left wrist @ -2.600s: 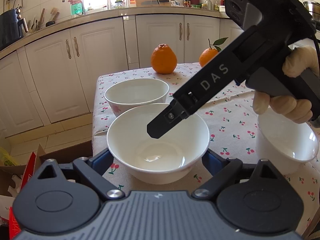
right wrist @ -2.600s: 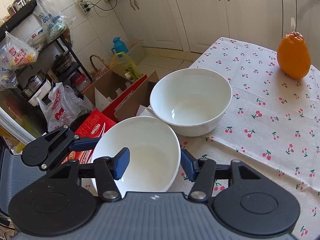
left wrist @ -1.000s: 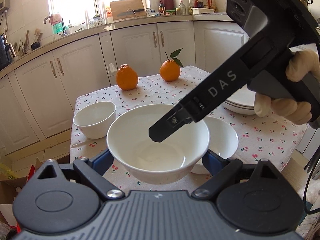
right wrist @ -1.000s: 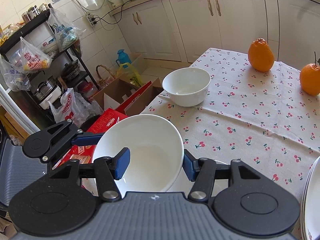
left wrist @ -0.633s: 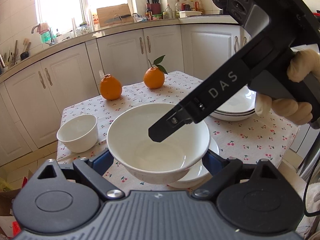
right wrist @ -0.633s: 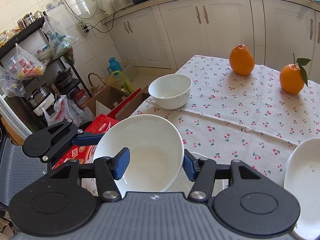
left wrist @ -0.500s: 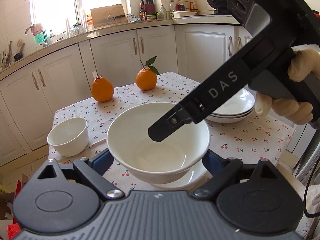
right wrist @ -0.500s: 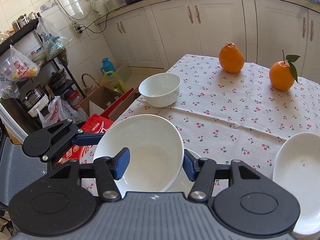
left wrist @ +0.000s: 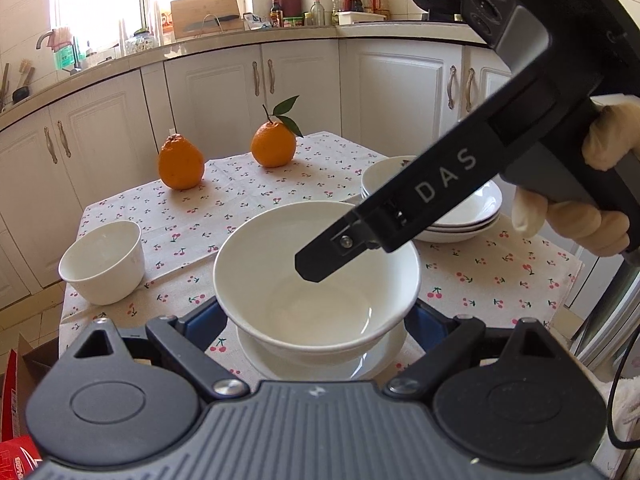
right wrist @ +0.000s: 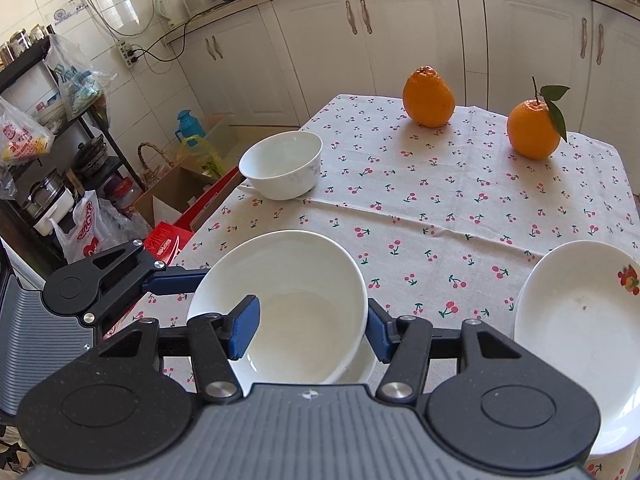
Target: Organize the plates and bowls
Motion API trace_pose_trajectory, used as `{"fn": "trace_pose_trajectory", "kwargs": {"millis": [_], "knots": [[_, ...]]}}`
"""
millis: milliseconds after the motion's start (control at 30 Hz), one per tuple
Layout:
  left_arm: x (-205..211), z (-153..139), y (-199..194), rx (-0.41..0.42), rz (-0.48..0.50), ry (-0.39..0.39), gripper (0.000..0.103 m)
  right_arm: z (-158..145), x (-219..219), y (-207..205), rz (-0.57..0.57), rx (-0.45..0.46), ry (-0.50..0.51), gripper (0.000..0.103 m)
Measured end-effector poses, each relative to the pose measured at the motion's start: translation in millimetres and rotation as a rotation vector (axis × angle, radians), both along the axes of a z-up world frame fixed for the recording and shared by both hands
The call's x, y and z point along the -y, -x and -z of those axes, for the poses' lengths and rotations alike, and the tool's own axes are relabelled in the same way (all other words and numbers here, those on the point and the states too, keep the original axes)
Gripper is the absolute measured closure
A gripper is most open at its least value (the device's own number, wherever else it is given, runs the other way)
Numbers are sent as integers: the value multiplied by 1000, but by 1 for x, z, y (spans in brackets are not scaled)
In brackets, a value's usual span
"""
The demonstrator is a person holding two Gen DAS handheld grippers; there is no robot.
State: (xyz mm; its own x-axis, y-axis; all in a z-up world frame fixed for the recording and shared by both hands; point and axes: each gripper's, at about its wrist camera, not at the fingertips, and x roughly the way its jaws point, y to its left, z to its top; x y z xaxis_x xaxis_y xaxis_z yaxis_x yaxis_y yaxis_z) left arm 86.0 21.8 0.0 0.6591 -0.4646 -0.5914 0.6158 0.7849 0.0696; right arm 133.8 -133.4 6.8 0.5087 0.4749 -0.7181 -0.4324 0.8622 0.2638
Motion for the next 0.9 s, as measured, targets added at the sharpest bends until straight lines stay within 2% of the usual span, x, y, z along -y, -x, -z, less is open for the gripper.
{"fn": "trace_pose_trajectory", "kwargs": {"millis": [900], "knots": [[-1,12,-7,-53,4,-4,9,12,-5,-5,6,-37,22,41]]}}
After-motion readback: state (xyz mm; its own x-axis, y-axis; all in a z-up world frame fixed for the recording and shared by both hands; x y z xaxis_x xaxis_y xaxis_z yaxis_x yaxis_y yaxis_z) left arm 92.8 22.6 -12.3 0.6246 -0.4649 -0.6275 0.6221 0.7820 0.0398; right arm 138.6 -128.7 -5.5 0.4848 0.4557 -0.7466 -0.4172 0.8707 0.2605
